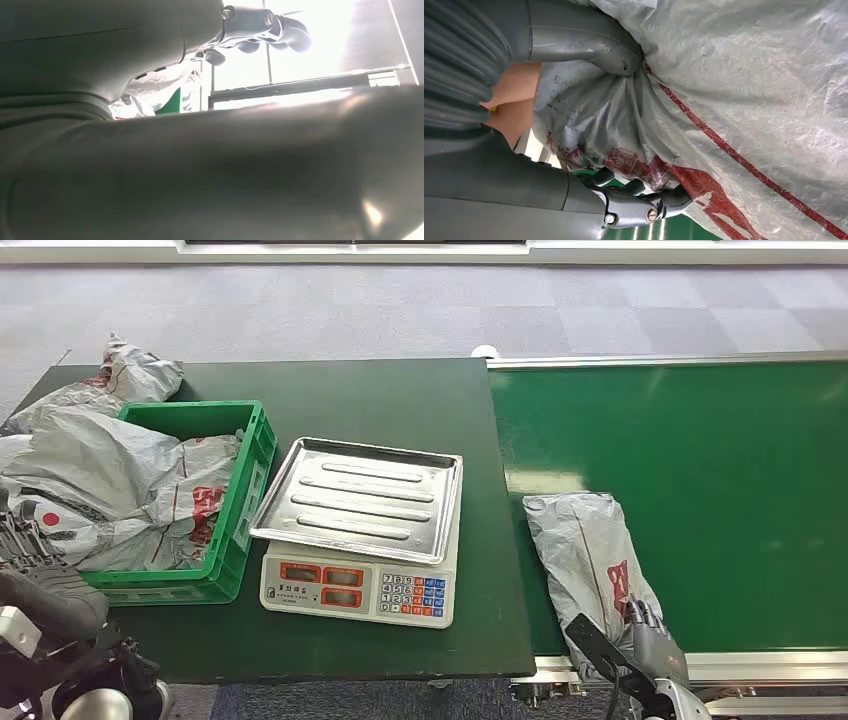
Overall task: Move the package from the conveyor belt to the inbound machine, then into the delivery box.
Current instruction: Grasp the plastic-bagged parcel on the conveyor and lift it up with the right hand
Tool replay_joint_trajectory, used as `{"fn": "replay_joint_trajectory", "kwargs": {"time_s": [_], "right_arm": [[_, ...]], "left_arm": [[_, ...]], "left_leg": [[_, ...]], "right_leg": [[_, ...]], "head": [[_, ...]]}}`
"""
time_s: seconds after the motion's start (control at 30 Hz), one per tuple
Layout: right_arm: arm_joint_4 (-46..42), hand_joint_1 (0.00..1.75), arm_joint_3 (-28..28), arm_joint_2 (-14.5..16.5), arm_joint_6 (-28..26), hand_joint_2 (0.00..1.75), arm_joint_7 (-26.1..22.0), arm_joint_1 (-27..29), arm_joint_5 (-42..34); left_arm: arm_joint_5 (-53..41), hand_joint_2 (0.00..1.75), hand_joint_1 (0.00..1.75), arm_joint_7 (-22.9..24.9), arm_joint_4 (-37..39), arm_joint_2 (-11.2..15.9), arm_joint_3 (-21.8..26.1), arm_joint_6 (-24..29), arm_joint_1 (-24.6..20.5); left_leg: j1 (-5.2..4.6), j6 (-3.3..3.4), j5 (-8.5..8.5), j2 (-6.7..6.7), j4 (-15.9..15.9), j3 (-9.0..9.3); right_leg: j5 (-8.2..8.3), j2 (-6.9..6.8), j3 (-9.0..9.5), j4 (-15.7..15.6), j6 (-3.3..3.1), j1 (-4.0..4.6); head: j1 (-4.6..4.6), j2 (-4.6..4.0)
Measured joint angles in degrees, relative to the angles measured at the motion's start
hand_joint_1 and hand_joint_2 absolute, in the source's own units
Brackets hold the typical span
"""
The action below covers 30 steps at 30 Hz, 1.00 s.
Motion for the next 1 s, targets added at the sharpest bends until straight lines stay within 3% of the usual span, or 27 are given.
{"fn": "replay_joint_trajectory", "kwargs": {"time_s": [1.0], "right_arm": [[-0.39, 1.75, 0.04, 3.01, -0.41, 1.75, -1.07, 0.53, 3.19]], "left_arm": [[-0.13, 0.00, 0.00, 1.00, -0.27, -0.07, 0.00, -0.25, 0.39]], "left_leg": [[0.02, -0.04, -0.04, -0.09, 0.00, 0.09]], "right_leg": [[-0.05, -0.01, 0.16, 0.00, -0.04, 0.02]], "head": [[-0.01, 0.00]]}}
